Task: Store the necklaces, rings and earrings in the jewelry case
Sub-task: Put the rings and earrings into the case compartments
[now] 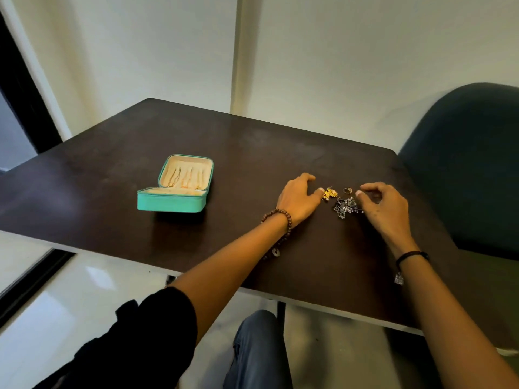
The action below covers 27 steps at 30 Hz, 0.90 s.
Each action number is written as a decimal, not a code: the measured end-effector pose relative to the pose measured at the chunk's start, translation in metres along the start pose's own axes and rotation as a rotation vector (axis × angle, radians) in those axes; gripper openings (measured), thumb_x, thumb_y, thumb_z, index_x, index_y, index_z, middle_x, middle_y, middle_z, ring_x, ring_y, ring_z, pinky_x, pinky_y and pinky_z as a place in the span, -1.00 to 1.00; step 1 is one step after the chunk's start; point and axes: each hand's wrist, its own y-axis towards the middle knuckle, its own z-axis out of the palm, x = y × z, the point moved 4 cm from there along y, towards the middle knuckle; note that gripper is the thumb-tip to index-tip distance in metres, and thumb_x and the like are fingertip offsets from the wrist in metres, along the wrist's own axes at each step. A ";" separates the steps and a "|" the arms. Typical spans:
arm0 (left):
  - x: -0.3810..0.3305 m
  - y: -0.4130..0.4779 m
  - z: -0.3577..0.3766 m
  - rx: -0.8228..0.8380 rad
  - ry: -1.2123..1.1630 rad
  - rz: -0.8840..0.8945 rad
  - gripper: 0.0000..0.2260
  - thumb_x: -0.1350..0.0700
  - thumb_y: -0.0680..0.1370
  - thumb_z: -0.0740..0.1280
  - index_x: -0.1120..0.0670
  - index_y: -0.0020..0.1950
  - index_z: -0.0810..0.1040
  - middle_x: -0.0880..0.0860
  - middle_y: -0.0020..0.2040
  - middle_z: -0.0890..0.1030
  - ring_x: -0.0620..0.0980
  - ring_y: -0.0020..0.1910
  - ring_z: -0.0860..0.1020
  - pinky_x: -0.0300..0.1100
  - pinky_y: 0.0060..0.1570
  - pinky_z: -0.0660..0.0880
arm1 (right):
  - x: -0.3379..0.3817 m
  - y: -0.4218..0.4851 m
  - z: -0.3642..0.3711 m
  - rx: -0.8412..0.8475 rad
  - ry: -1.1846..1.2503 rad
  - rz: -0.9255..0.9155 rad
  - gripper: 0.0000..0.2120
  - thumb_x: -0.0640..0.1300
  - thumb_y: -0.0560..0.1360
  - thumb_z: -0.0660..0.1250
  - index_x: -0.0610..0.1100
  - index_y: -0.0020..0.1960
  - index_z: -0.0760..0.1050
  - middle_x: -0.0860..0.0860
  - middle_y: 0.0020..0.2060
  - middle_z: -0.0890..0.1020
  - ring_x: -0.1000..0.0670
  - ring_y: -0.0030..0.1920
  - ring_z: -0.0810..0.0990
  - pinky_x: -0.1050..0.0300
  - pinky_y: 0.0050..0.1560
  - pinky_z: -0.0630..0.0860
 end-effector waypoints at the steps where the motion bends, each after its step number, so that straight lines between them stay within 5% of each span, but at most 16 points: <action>1: -0.001 0.005 0.002 -0.001 -0.019 -0.004 -0.61 -0.03 0.61 0.29 0.09 0.40 0.43 0.06 0.29 0.56 0.01 0.27 0.50 -0.08 0.22 0.47 | -0.006 0.004 0.002 -0.009 0.024 0.037 -0.78 -0.09 0.58 0.38 -0.16 0.17 0.61 -0.08 0.14 0.62 0.04 0.07 0.56 0.23 0.07 0.47; 4: -0.001 0.019 0.007 -0.016 -0.028 -0.001 -0.67 -0.03 0.64 0.24 0.07 0.35 0.49 0.00 0.25 0.60 -0.03 0.24 0.54 -0.12 0.20 0.47 | -0.019 0.013 0.011 -0.038 0.051 0.120 -0.79 -0.05 0.61 0.34 -0.15 0.15 0.63 -0.08 0.15 0.63 0.10 0.00 0.55 0.45 -0.13 0.36; 10: -0.005 0.039 0.019 -0.049 0.075 0.022 -0.72 -0.17 0.60 0.23 -0.11 0.21 0.58 -0.13 0.12 0.66 -0.13 0.15 0.57 -0.11 0.25 0.37 | -0.027 0.027 0.026 -0.058 0.077 0.135 -0.65 0.20 0.51 0.41 -0.07 0.01 0.71 0.01 -0.05 0.67 0.10 -0.06 0.59 0.23 -0.02 0.44; 15: -0.006 0.047 0.024 -0.054 0.156 0.079 -0.77 -0.16 0.57 0.27 -0.14 0.12 0.63 -0.15 0.07 0.67 -0.14 0.12 0.55 -0.08 0.28 0.21 | -0.025 0.033 0.032 -0.059 0.019 0.066 -0.76 0.09 0.47 0.47 -0.06 0.00 0.72 -0.02 -0.08 0.67 0.04 -0.07 0.64 0.06 0.03 0.60; 19: -0.006 0.047 0.024 -0.056 0.172 0.124 -0.79 -0.15 0.56 0.30 -0.15 0.11 0.64 -0.16 0.07 0.67 -0.15 0.13 0.55 -0.07 0.28 0.20 | -0.017 0.031 0.031 -0.040 0.003 -0.015 -0.90 -0.06 0.50 0.47 -0.05 -0.03 0.71 -0.01 -0.06 0.66 0.05 -0.06 0.61 0.15 0.02 0.53; 27: -0.008 0.046 0.023 -0.045 0.167 0.189 -0.79 -0.12 0.58 0.32 -0.16 0.17 0.63 -0.17 0.07 0.67 -0.12 0.11 0.57 0.00 0.26 0.26 | 0.003 0.026 0.028 -0.099 0.013 -0.168 -0.87 -0.03 0.54 0.45 -0.01 0.05 0.70 0.05 -0.11 0.67 0.25 -0.19 0.52 0.31 -0.04 0.46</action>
